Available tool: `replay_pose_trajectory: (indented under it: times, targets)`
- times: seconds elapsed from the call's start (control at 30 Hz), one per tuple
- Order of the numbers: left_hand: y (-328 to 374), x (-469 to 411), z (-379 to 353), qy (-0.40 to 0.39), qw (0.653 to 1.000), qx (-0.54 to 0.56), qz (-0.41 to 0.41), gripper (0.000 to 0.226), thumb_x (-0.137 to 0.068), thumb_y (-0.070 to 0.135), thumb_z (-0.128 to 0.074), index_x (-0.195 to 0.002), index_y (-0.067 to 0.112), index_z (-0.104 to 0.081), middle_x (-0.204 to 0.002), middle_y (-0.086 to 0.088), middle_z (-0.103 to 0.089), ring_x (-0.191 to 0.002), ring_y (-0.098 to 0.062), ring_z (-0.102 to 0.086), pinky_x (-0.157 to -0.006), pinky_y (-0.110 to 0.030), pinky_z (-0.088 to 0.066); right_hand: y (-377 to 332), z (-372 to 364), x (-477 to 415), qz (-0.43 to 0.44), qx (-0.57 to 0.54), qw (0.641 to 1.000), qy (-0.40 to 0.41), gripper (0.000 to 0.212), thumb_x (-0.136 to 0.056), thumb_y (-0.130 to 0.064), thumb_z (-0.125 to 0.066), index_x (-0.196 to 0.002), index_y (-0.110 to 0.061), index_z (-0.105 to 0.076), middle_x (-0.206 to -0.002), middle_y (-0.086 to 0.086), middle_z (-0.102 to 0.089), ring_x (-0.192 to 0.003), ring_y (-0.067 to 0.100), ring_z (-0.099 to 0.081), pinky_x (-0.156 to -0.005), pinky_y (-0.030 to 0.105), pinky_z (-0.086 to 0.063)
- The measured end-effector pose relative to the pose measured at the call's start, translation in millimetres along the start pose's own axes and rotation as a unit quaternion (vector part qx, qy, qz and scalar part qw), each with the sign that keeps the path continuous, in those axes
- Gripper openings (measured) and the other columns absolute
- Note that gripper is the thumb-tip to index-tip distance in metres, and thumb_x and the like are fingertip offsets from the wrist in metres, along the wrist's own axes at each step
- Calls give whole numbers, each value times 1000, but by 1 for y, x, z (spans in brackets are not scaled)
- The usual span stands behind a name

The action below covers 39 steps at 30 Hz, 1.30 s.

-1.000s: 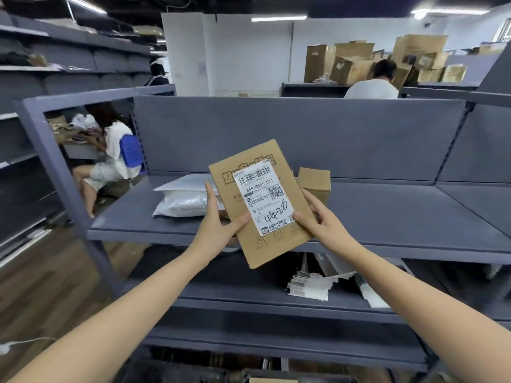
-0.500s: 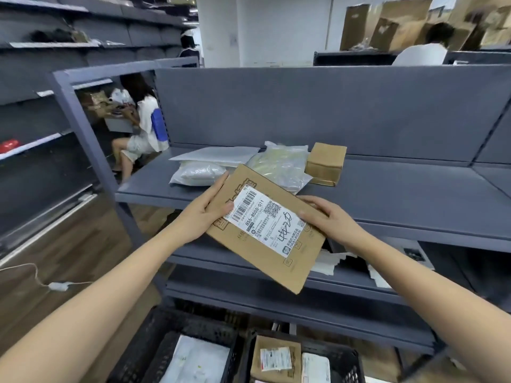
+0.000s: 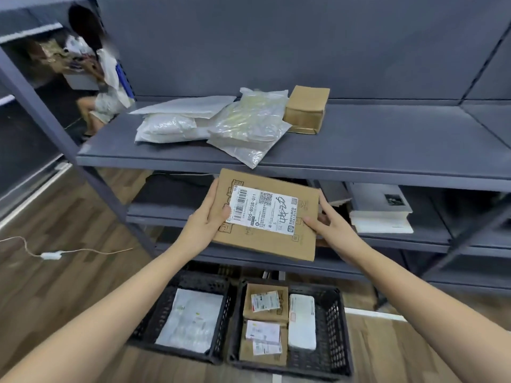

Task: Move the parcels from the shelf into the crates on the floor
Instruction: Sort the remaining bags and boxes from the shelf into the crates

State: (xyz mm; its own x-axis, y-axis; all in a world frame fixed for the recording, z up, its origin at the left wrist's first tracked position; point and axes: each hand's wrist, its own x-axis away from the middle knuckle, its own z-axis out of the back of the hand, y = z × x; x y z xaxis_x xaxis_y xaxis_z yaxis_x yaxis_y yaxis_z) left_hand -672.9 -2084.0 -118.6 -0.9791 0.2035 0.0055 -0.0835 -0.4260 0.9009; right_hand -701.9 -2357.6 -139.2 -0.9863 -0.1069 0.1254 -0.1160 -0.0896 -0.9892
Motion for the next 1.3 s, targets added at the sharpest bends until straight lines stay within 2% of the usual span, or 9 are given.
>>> replay_pose_trajectory:
  times: [0.13, 0.37, 0.47, 0.63, 0.8, 0.93, 1.07, 1.17, 1.3]
  targets:
    - [-12, 4, -11, -19, 1000, -18, 17, 68, -97, 31, -48, -149, 36, -4, -124, 45, -30, -120, 16, -34, -89, 8, -25, 14, 2, 3, -36, 7, 999, 13, 57, -93, -15, -54, -138, -41, -30, -117, -5, -63, -105, 10, -62, -81, 31, -57]
    - [-28, 0, -6, -93, 994, -40, 43, 75, -99, 34, -42, -147, 36, 15, -130, 25, -35, -116, 0, -41, -95, -15, -29, 28, -17, 12, -47, 38, 996, 62, 60, -95, -21, -51, -142, -44, -21, -128, -1, -58, -117, 15, -56, -99, 42, -48]
    - [-42, 0, -9, -111, 991, -8, 76, 84, -96, 35, -47, -145, 30, 22, -131, 18, -43, -118, -6, -47, -100, -21, -33, 40, -24, 20, -62, 38, 994, 77, 57, -98, -19, -47, -145, -40, -24, -124, -2, -60, -115, 15, -57, -88, 31, -53]
    - [-89, 4, -31, -109, 975, 76, 180, 93, -87, 41, -61, -151, 25, 5, -147, -1, -40, -129, -18, -46, -110, -41, -36, 76, -36, 46, -107, 2, 986, 131, 65, -98, -17, -46, -150, -33, -12, -121, -3, -59, -113, 16, -57, -76, 15, -54]
    - [-117, 19, -74, -119, 959, 123, 228, 76, -91, 30, -60, -150, 35, -12, -143, 3, -42, -127, -22, -47, -105, -48, -41, 114, -34, 69, -147, -57, 971, 178, 86, -96, -16, -51, -141, -49, 14, -117, 3, -61, -106, 16, -62, -83, 30, -53]
    - [-133, 8, -109, -103, 945, 174, 256, 54, -93, 21, -58, -141, 30, -37, -133, 0, -54, -118, -20, -54, -98, -44, -47, 146, -26, 75, -172, -100, 963, 179, 87, -93, -9, -55, -139, -57, 2, -116, 6, -58, -106, 24, -63, -77, 41, -58]
    - [-151, -6, -137, -113, 941, 162, 275, 39, -92, 13, -58, -129, 24, -49, -124, -5, -61, -111, -24, -59, -92, -43, -51, 179, -9, 79, -208, -115, 950, 202, 55, -88, 1, -60, -128, -28, -37, -105, 14, -63, -92, 25, -65, -66, 36, -57]
    - [-170, -19, -158, -150, 938, 136, 281, 41, -92, 13, -58, -131, 23, -51, -124, -7, -62, -105, -27, -63, -87, -48, -54, 205, 14, 81, -224, -102, 946, 212, 29, -86, -2, -63, -105, -18, -48, -92, 12, -62, -74, 16, -65, -66, 27, -54]
    - [-196, -36, -201, -178, 941, 73, 277, 52, -94, 16, -55, -142, 28, -39, -132, -2, -57, -106, -27, -63, -86, -50, -51, 248, 43, 80, -236, -77, 959, 137, 41, -83, -4, -67, -119, -20, -56, -114, 8, -64, -94, 12, -65, -78, 21, -53]
